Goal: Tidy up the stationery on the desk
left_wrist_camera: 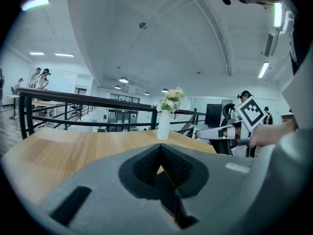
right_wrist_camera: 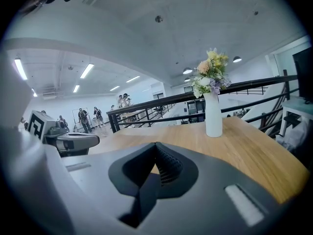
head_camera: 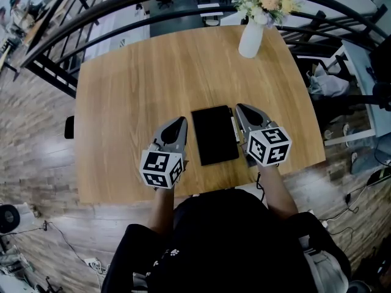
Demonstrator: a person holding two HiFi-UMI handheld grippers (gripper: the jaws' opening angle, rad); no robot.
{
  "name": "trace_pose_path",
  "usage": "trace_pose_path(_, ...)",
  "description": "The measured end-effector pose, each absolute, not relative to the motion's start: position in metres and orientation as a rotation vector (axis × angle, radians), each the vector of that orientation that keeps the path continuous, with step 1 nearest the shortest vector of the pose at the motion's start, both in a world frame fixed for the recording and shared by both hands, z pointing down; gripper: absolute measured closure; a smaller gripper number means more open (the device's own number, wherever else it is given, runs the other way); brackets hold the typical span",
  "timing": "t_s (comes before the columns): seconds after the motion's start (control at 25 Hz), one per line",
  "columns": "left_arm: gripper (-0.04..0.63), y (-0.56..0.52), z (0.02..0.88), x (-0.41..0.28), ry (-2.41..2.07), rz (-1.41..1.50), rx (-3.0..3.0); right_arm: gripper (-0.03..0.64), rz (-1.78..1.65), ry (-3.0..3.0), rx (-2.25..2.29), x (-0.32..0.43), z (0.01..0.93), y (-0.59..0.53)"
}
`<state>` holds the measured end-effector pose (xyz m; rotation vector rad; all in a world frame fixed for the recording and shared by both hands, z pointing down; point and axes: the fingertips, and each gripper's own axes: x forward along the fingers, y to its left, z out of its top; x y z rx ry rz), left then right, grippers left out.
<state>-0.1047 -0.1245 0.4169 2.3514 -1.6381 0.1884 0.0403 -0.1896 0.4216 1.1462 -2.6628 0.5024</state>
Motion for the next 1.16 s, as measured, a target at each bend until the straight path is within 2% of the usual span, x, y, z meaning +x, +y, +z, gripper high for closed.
trace_pose_path(1.16, 0.603, -0.1272, 0.4165, -0.1009, -1.63, 0.2, 2.355, 0.606, 0.493, -2.67, 1.116, 0.0379, 0.4176, -0.1907)
